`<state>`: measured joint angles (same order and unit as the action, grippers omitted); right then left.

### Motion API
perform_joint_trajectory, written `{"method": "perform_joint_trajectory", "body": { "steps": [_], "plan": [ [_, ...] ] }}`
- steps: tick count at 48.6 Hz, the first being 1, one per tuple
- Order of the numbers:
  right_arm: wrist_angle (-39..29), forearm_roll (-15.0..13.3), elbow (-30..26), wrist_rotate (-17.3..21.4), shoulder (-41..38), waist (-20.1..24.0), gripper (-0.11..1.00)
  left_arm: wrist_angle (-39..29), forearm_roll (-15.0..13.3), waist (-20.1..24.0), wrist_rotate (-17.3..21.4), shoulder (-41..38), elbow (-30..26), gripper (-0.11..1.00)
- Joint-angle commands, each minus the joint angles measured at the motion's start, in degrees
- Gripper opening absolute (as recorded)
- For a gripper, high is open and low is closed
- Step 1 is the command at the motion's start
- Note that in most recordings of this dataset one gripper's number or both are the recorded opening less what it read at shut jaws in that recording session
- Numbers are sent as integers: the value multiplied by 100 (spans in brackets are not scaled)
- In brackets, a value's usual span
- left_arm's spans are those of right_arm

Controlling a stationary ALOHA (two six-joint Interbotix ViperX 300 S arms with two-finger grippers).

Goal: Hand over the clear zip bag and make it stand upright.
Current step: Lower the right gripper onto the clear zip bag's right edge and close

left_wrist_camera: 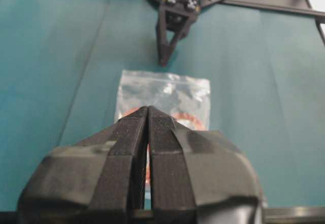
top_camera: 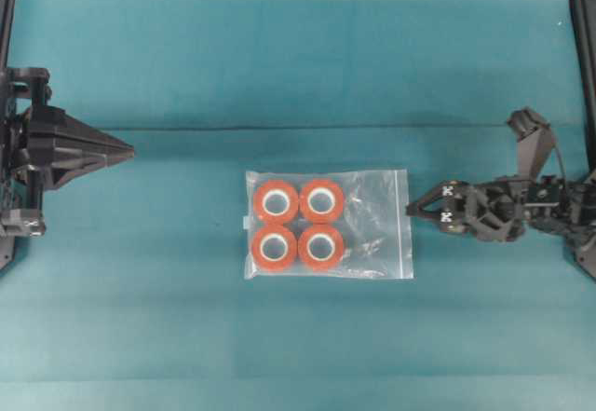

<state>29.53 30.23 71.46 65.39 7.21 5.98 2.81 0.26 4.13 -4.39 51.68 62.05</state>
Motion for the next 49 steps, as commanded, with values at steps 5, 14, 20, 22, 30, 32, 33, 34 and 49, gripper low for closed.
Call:
{"method": "perform_joint_trajectory", "body": {
  "steps": [5,14,20,22,30,32,33,34,49],
  "plan": [
    [132,-9,-360,88,-404,132,92,18,9,35,9,-26,-114,-1],
    [123,-9,-606,97,-738,264,92,18,9,44,9,-35,-114,-1],
    [123,-9,-729,97,-888,343,92,18,9,44,9,-53,-105,-1],
    [123,-9,-782,97,-932,360,92,18,9,44,9,-62,-105,-1],
    [141,-9,-984,79,-1099,378,92,18,9,44,9,-97,-105,-1],
    [149,-9,-1020,79,-1143,378,92,18,9,44,9,-105,-105,-1],
    [149,-9,-1037,79,-1151,378,92,18,9,53,9,-105,-105,-1],
    [149,-9,-1037,79,-1169,369,92,18,9,44,9,-105,-105,-1],
    [272,-9,-984,44,-1151,369,90,18,9,44,9,-105,-105,-1]
  ]
}}
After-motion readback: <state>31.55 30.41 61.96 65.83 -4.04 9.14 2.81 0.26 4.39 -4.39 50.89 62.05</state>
